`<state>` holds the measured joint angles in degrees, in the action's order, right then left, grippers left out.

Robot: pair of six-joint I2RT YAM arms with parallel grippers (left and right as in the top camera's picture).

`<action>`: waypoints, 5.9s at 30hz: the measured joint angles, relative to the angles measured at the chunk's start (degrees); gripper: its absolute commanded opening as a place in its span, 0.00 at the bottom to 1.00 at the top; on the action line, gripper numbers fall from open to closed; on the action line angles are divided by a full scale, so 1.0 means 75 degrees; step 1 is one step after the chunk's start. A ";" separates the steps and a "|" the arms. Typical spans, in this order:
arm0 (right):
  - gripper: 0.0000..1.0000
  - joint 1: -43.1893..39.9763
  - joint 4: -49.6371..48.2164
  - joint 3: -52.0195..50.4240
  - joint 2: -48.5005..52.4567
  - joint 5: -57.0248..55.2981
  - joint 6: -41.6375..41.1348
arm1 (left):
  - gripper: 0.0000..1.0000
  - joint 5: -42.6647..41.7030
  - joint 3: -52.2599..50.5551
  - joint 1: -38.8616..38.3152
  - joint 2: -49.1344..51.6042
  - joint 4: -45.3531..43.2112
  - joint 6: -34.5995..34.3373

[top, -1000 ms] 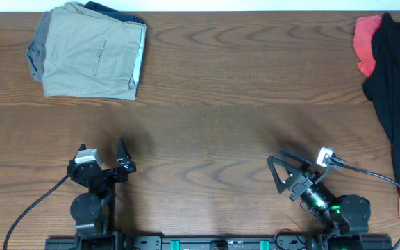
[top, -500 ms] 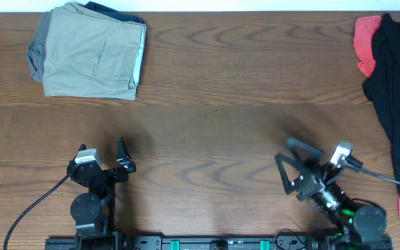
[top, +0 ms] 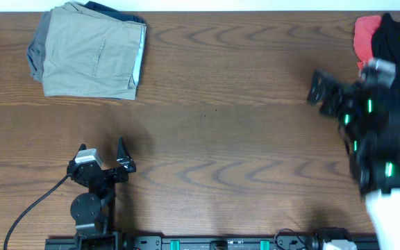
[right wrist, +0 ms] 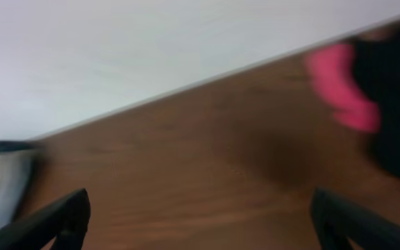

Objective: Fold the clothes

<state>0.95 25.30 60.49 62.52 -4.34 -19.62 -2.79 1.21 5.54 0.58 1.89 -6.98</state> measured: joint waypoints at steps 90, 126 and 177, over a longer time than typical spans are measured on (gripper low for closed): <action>0.01 -0.2888 0.3471 0.8300 0.7166 -0.0729 0.1445 | 0.98 -0.0003 0.0000 0.0000 0.0000 0.0003 -0.0003; 0.99 0.4030 0.6263 0.8306 0.7096 0.2407 0.2081 | 0.98 -0.0003 0.0003 0.0000 0.0000 0.0003 0.0000; 0.99 -0.0554 0.6266 0.1367 0.2999 0.0697 0.0289 | 0.97 -0.0003 0.0003 0.0000 0.0000 0.0003 0.0000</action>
<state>-3.20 72.29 70.74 85.01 0.89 -17.45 -2.81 1.23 5.54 0.58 1.91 -6.98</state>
